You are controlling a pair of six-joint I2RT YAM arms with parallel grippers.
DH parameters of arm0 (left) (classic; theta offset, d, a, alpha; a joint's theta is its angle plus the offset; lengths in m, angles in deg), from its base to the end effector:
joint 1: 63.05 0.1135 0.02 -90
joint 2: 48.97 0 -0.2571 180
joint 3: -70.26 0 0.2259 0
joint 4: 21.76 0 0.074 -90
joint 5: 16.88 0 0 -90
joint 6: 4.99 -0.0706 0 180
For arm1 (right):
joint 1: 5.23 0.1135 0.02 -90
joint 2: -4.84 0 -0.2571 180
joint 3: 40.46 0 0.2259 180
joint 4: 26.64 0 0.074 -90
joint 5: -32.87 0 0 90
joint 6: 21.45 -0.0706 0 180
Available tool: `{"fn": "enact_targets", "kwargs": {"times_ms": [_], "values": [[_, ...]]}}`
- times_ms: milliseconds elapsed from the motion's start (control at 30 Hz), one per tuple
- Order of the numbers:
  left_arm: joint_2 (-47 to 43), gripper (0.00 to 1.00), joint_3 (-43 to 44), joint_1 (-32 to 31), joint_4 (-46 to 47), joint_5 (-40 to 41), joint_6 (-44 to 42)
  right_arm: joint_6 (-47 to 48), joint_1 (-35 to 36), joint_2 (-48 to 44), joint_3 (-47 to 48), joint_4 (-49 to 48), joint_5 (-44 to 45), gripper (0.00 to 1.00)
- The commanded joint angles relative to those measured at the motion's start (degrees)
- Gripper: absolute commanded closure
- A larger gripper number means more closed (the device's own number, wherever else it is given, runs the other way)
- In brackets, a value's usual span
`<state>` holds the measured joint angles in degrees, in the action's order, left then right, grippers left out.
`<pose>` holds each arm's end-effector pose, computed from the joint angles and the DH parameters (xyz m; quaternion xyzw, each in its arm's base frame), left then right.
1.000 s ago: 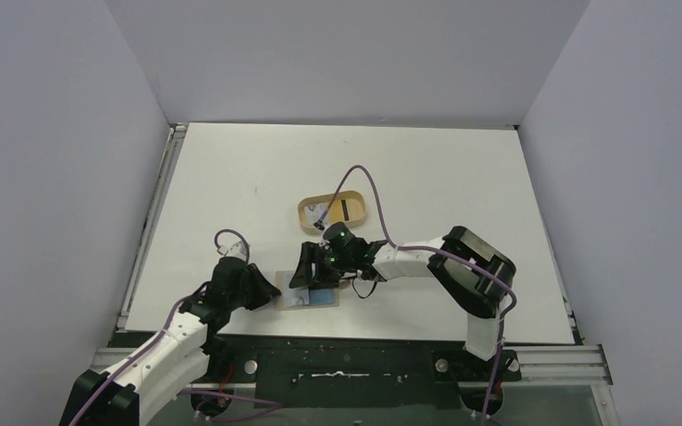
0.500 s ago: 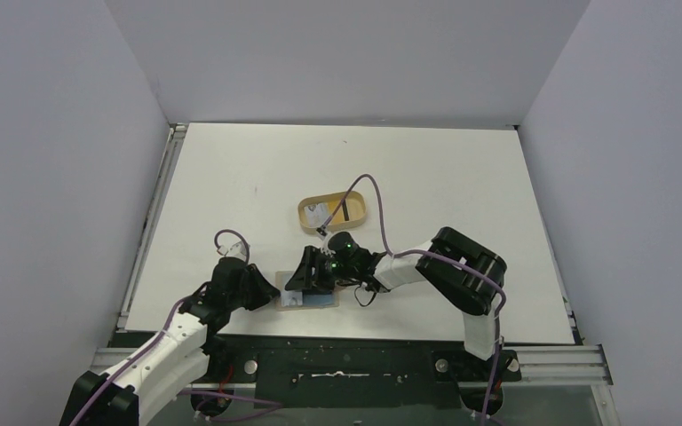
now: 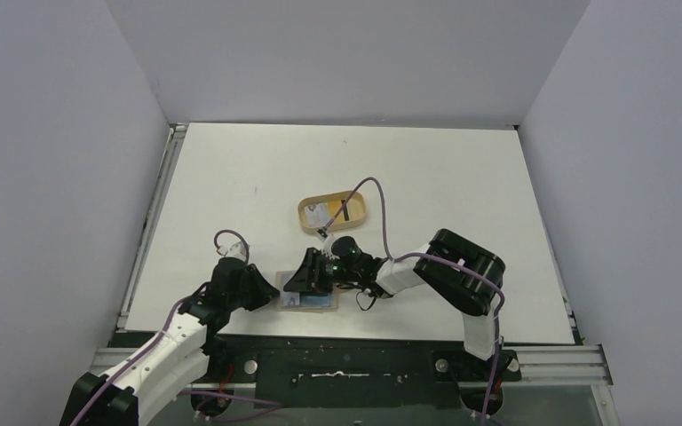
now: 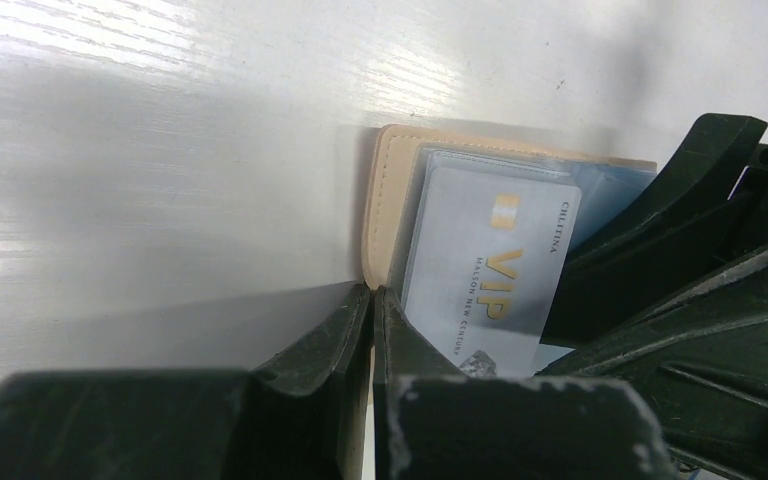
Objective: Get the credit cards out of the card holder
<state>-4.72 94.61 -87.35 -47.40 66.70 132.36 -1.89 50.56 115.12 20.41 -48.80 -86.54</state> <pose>0.1328 -0.0686 0.1131 -0.1639 0.9098 -0.2631 0.2759 0.1830 0.3309 0.1211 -0.0258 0.8359 0.5472 0.0344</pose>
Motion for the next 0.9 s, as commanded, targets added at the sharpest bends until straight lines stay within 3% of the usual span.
{"fn": "enact_targets", "kwargs": {"times_ms": [0,867], "values": [[0.5,1.0,-0.1,-0.4,-2.6,0.3,-1.2,-0.8,-0.2,-2.0,-1.0,-7.2,-1.2,0.6],[1.8,1.0,0.2,-0.4,-2.2,0.4,-1.3,-1.3,-3.3,-3.6,-6.1,-10.3,-2.8,0.7]]}}
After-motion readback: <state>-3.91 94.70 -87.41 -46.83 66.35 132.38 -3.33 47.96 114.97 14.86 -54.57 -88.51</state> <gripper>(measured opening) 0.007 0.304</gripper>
